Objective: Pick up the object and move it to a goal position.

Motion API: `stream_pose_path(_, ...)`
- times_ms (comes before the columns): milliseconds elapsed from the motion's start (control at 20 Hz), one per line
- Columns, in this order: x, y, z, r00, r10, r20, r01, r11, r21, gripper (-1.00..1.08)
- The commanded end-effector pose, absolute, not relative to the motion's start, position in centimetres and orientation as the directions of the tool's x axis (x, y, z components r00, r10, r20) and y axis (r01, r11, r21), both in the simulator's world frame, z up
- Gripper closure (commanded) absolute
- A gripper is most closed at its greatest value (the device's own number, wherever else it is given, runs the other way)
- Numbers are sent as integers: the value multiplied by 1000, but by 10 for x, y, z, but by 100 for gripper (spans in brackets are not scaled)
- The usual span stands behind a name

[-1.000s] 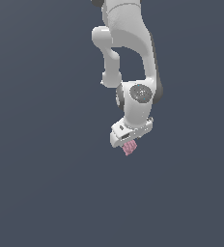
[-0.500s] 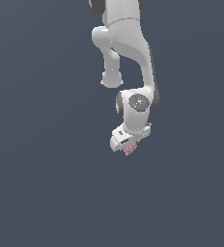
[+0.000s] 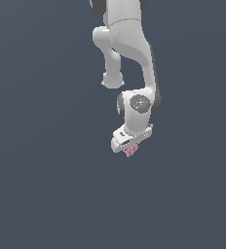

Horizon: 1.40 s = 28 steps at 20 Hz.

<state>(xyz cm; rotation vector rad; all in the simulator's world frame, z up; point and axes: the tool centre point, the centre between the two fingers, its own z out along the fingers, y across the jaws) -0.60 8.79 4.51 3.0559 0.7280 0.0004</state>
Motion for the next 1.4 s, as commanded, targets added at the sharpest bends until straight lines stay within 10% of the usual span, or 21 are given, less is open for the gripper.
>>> stream_pose_path(0,-6,88,45,892,451,0,451,-892,0,108)
stream_pose_path(1350,6,120,249,892,452,0,452,-892,0,108)
